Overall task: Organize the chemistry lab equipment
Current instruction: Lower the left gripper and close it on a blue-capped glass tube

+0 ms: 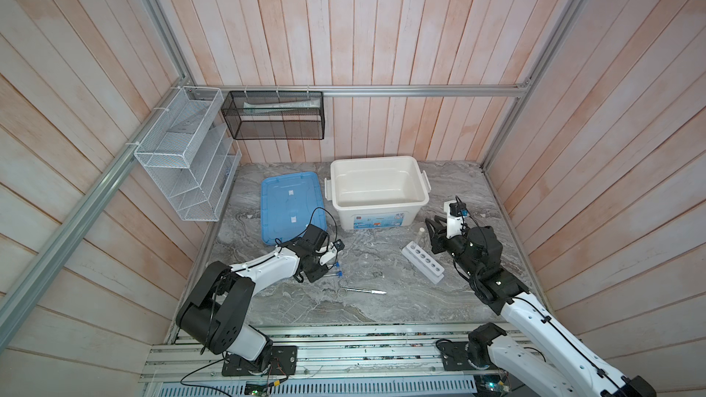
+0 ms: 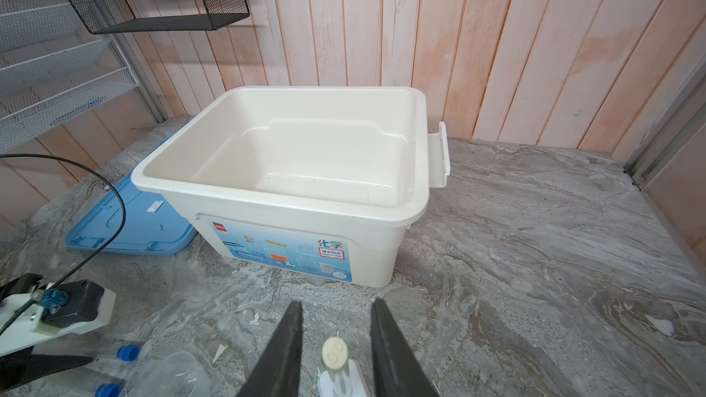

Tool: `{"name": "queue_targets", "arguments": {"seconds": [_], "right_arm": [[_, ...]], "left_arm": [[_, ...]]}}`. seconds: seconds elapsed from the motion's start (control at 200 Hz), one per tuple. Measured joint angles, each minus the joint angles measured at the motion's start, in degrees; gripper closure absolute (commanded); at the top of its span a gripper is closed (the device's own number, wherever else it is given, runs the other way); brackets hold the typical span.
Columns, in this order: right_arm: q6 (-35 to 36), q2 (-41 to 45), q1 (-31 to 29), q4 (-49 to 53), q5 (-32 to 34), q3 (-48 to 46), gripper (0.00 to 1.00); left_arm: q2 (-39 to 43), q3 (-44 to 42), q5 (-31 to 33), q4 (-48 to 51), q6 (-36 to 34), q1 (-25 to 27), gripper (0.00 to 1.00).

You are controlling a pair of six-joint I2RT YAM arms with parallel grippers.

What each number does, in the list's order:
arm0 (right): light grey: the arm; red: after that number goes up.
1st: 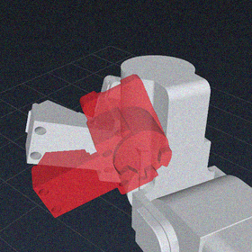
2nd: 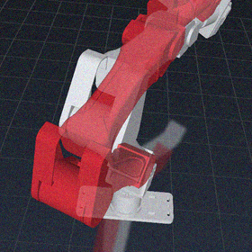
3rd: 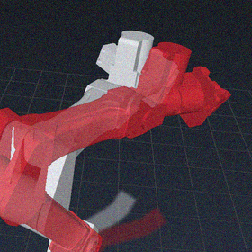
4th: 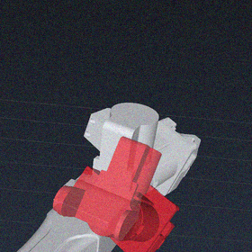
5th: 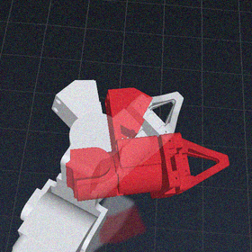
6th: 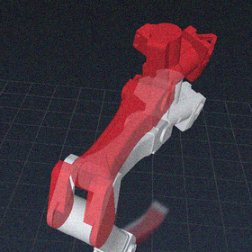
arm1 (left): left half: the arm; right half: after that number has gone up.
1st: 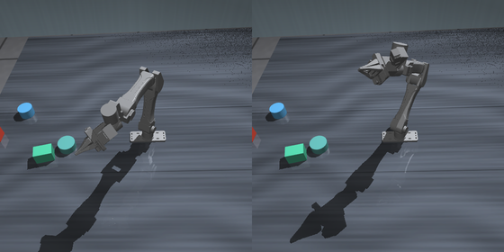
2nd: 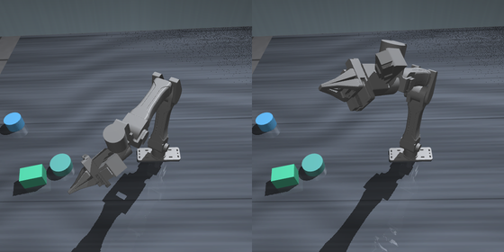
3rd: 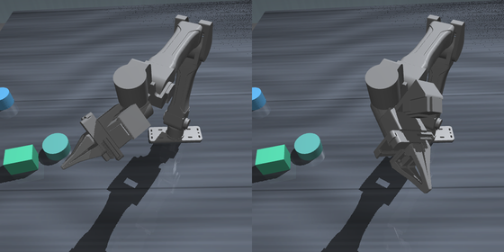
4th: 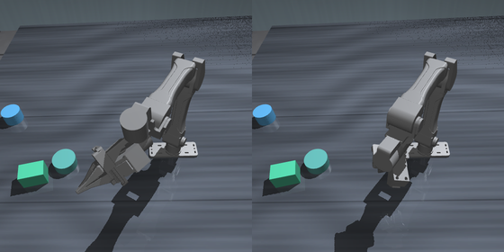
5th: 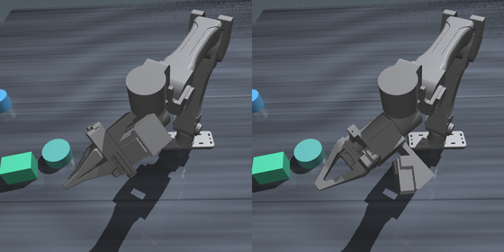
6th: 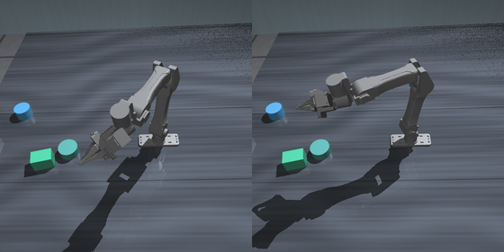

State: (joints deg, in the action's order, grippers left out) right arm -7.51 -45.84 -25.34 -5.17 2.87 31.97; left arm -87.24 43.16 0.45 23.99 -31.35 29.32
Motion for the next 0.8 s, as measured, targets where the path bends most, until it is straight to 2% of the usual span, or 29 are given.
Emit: {"name": "queue_targets", "arguments": {"seconds": [0.265, 0.795], "right_arm": [[-0.1, 0.0, 0.2, -0.1, 0.0, -0.2, 0.68], [-0.4, 0.0, 0.8, -0.5, 0.0, -0.2, 0.68]], "left_arm": [[-1.3, 0.7, -0.9, -1.2, 0.0, 0.3, 0.70], [-2.6, 1.6, -1.8, -1.8, -0.2, 0.4, 0.81]]}}
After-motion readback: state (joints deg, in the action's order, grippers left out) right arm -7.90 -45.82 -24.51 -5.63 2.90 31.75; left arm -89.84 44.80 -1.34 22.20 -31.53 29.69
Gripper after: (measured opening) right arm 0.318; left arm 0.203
